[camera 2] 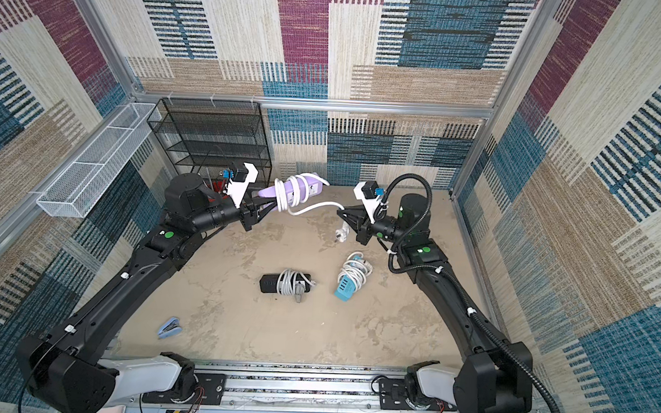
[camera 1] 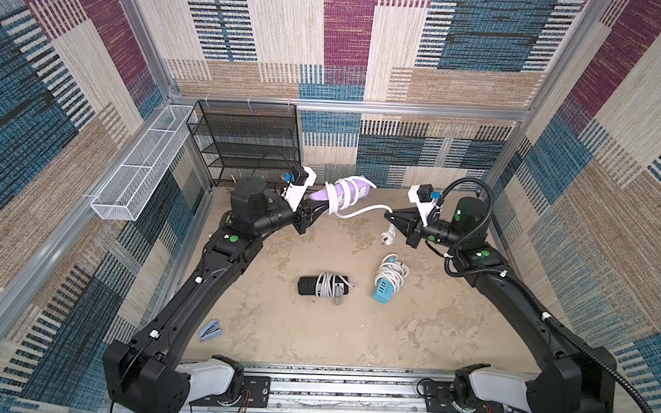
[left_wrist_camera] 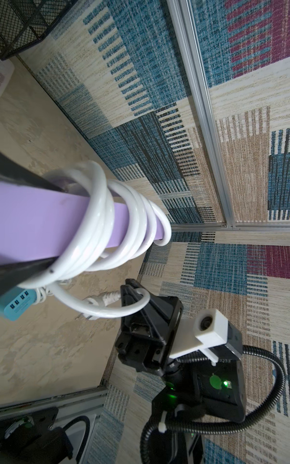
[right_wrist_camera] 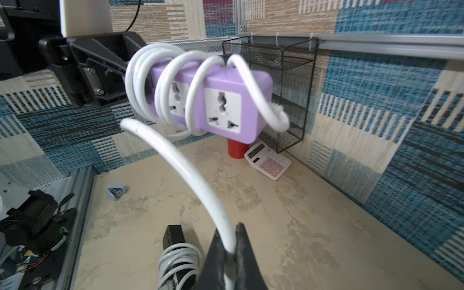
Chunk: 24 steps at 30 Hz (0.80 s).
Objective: Unwrap the cord wrapped around the power strip
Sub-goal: Unwrap the power cord from the power strip.
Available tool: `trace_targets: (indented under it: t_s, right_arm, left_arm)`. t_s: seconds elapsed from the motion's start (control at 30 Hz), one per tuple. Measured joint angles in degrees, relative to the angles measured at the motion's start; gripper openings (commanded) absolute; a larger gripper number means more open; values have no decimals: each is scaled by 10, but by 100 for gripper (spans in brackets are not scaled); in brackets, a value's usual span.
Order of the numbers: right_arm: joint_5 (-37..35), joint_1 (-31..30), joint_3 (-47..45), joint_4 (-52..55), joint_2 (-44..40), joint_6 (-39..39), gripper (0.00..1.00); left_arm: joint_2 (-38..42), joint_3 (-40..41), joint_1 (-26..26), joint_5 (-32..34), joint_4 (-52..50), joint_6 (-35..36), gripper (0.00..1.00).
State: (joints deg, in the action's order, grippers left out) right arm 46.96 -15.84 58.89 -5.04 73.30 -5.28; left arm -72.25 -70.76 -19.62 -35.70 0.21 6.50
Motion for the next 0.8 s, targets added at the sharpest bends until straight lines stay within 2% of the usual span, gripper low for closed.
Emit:
trace_targets:
  t_s: [0.17,0.37,0.57,0.8]
  right_arm:
    - [5,-11,-39,-33,43,31,0]
    - [19,-13,-23,-90,129,70,0]
    - [10,-13,61,-122,230,90,0]
    - [-5,12,224,-112,319,97,0]
  left_arm:
    - [0,0,0,7,7,-4,0]
    - [2,0,0,-24,23,-24,0]
    - [-20,-11,-7,-73,38,-55,0]
    - [-24,-11,-11,-105,38,-66,0]
